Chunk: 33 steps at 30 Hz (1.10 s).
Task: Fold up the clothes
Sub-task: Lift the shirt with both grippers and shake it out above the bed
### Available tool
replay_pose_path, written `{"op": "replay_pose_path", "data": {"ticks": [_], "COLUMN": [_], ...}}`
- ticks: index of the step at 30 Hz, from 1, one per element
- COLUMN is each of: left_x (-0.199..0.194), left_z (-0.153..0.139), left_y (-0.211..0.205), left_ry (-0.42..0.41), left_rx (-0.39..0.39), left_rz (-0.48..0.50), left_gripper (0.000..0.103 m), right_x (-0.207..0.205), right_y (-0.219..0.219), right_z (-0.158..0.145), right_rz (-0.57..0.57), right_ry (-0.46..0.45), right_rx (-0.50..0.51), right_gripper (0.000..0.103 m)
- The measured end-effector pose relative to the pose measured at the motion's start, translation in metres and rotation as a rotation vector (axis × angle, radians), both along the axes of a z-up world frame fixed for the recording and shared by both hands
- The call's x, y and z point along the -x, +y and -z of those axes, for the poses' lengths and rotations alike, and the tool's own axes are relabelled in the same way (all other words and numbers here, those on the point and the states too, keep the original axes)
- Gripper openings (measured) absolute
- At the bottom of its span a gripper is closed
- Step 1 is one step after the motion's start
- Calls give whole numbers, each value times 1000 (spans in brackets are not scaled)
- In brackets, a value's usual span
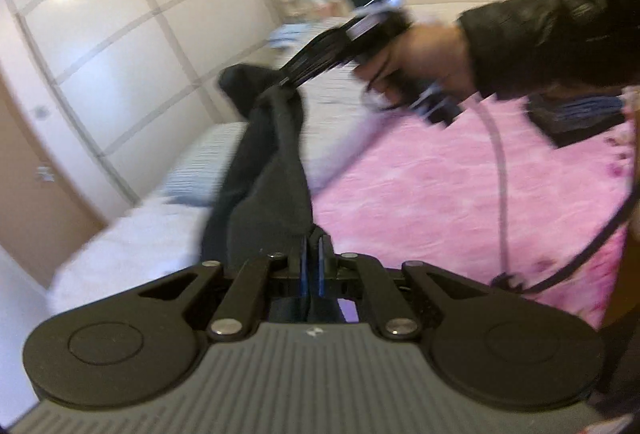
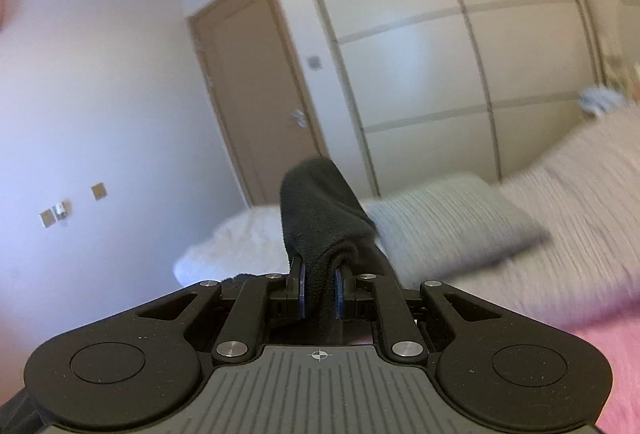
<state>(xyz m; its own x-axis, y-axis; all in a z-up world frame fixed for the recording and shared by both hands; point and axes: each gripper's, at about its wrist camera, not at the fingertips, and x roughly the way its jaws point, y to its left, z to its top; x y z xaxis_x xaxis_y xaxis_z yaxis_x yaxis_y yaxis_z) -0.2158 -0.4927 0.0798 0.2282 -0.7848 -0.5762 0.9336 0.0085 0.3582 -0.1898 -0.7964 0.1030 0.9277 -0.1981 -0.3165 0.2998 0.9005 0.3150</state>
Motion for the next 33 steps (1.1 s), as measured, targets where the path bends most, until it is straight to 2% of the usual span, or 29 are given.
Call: {"op": "replay_pose_path", "data": {"ticks": [2, 3, 4, 5, 6, 7, 8, 11, 14, 15, 17, 20, 21, 27, 30, 31, 32, 33], "left_x": [41, 57, 75, 92, 108, 124, 134, 147, 142, 137, 120, 83, 71, 0, -32, -44, -54, -63], "left_z": [37, 59, 85, 110, 135, 160, 176, 211, 227, 227, 231, 237, 239, 280, 306, 313, 320, 327], "left_y": [-39, -58, -79, -96, -114, -129, -139, -152, -153, -151, -136, -112, -105, -48, -12, 0, 11, 20], "left_ry": [88, 132, 177, 214, 249, 273, 293, 333, 310, 280, 225, 163, 143, 101, 124, 148, 164, 181], "left_rx": [-46, -79, -117, -158, -200, -248, -285, -371, -423, -438, -465, -496, -507, -622, -659, -666, -670, -672], "left_rz": [22, 25, 35, 45, 54, 65, 73, 59, 28, 13, -24, -111, -139, -246, -283, -297, -307, -306], "left_gripper": [5, 10, 12, 15, 20, 21, 21, 21, 26, 29, 30, 42, 43, 43, 43, 43, 43, 44], "right_x": [37, 55, 71, 87, 102, 122, 141, 196, 235, 239, 249, 244, 242, 224, 219, 221, 223, 226], "right_y": [-34, -54, -73, -92, -111, -124, -137, -162, -177, -175, -164, -127, -112, -3, 33, 44, 55, 65], "right_z": [40, 65, 93, 121, 149, 173, 196, 235, 255, 257, 258, 251, 251, 264, 288, 293, 297, 301], "right_rz": [12, 9, 9, 9, 9, 31, 55, 146, 196, 194, 186, 129, 99, -100, -68, -36, -3, 30], "right_ry": [51, 82, 146, 213, 280, 348, 417, 529, 586, 592, 598, 602, 606, 679, 726, 735, 743, 751], "right_rx": [-43, -74, -89, -103, -116, -105, -92, -110, -194, -220, -262, -304, -306, -272, -346, -363, -380, -397], "right_gripper": [13, 13, 13, 19, 29, 35, 36, 50, 53, 53, 53, 53, 53, 53, 53, 56, 65, 83]}}
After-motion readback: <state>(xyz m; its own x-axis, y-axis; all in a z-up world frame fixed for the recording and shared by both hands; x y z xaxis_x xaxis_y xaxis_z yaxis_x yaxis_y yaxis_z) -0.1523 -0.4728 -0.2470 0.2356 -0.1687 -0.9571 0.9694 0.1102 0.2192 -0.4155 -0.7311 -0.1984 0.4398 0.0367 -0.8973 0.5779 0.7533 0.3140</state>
